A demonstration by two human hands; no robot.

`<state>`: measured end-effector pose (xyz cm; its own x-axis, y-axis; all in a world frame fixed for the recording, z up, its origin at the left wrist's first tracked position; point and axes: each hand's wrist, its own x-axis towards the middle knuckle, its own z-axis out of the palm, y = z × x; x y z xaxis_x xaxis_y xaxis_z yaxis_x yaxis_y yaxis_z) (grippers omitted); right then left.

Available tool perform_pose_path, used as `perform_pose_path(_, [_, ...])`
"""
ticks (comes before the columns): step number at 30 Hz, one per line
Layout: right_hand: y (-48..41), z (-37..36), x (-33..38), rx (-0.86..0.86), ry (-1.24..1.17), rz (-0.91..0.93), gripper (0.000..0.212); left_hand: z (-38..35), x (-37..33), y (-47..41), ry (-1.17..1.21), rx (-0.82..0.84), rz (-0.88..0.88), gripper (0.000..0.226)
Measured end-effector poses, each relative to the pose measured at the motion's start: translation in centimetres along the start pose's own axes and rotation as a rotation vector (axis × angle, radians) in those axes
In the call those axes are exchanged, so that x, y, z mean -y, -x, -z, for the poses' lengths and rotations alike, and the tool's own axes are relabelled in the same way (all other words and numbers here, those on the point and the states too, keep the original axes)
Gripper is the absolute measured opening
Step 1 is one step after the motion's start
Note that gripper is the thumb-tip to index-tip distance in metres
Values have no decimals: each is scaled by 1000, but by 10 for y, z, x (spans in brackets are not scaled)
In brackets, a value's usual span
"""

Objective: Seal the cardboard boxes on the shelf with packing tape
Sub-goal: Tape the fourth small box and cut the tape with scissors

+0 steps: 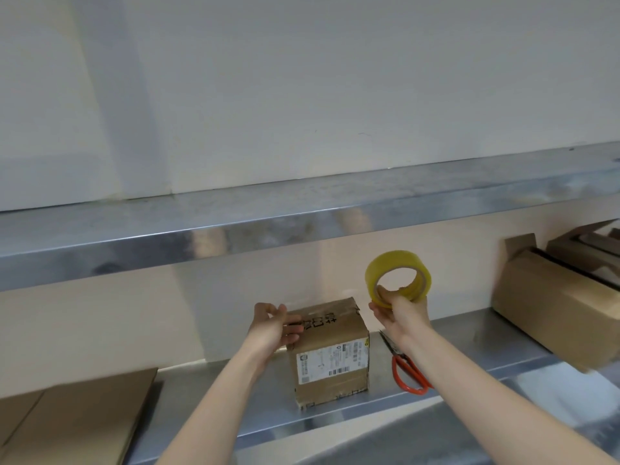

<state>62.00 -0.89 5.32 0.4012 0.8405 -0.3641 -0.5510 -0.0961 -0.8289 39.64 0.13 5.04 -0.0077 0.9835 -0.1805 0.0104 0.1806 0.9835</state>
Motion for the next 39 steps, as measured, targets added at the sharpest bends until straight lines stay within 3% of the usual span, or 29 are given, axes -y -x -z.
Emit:
perform_pose_path(5, [-8,3,-13,-122,121,18,26,-3,4,-3,124,-38,24,10])
perform_pose_path(9, [-9,-6,-18,-88,68,54,16,-1,6,-3,244,-19,95,8])
perform_pose_path(12, [-6,-13,-19,13,-28,68,19,3,5,-5,321,6,154,10])
perform_pose_path(21, [-14,-19,-27,-20,525,370,19,0,7,-3,395,-38,136,16])
perform_pose_path(26, [1,-26,-22,-9,484,509,29,-8,7,-3,344,-121,78,13])
perform_pose_path(31, [-1,-28,-20,49,546,515,32,-10,7,-2,337,-150,73,6])
perform_pose_path(39, [-14,-19,-31,77,723,500,20,4,4,-6,397,-141,182,8])
